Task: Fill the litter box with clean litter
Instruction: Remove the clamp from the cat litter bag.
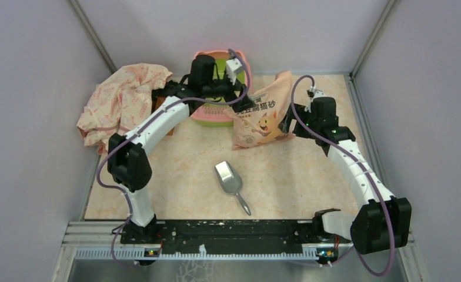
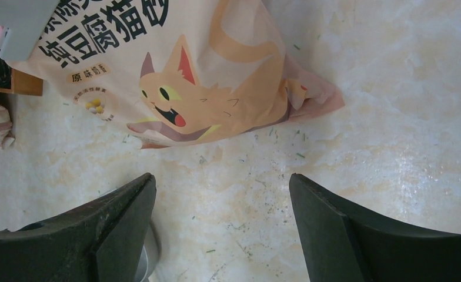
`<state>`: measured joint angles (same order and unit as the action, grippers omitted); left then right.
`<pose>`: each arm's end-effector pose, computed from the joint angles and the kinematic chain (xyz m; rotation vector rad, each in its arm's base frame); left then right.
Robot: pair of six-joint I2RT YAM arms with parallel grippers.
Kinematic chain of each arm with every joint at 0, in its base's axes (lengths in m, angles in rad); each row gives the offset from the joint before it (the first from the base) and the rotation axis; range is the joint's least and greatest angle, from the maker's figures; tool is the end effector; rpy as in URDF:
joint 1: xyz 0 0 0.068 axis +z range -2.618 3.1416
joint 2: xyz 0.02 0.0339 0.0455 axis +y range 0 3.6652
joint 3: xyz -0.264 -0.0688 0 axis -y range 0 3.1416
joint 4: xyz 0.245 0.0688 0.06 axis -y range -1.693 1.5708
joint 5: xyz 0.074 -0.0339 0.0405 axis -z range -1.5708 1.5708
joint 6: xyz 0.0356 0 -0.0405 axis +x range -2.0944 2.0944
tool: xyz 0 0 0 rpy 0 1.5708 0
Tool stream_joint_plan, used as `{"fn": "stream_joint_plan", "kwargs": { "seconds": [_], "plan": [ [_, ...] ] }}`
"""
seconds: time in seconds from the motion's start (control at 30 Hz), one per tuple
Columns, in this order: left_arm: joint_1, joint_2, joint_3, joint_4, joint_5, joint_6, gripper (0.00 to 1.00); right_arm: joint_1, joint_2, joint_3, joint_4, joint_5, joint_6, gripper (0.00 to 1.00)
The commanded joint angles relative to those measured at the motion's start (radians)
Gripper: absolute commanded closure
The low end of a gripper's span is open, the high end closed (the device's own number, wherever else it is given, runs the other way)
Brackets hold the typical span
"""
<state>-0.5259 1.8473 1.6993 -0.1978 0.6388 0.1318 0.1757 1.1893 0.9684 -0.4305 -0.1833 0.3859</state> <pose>0.3697 -0.2391 0.3559 1.0266 1.6478 -0.8735 0.2554 0.0519 0.2973 0.1346 2.2541 0.5087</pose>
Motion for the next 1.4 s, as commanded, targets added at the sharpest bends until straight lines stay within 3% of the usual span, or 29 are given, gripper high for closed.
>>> {"fn": "stream_joint_plan", "kwargs": {
  "seconds": [0.0,0.17,0.47,0.67,0.8,0.97,1.1,1.27,1.37],
  "plan": [
    [-0.04,0.052,0.057,-0.072,-0.048,0.144,0.01,0.003,-0.002,-0.021,0.06,-0.013,0.003,0.16],
    [-0.057,0.046,0.004,0.009,-0.202,0.177,0.01,0.002,-0.001,-0.056,0.09,-0.019,0.014,0.17],
    [-0.056,0.101,0.036,0.038,-0.251,0.178,0.05,0.003,0.006,-0.089,0.115,-0.034,0.02,0.17],
    [-0.053,0.168,0.112,-0.031,-0.222,0.18,0.36,0.002,0.009,-0.093,0.117,-0.039,0.019,0.18],
    [-0.044,0.162,0.102,-0.037,-0.203,0.175,0.43,0.002,0.009,-0.105,0.123,-0.039,0.016,0.18],
    [-0.021,0.148,0.105,-0.063,-0.173,0.168,0.62,0.003,0.014,-0.117,0.136,-0.049,0.017,0.18],
    [-0.006,0.129,0.102,-0.078,-0.16,0.167,0.58,0.002,0.021,-0.121,0.147,-0.058,0.023,0.19],
    [0.002,0.117,0.104,-0.085,-0.153,0.157,0.4,0.004,0.029,-0.126,0.158,-0.075,0.034,0.19],
    [0.003,0.112,0.103,-0.079,-0.142,0.145,0.35,0.003,0.031,-0.131,0.16,-0.077,0.034,0.2]
  ]
}}
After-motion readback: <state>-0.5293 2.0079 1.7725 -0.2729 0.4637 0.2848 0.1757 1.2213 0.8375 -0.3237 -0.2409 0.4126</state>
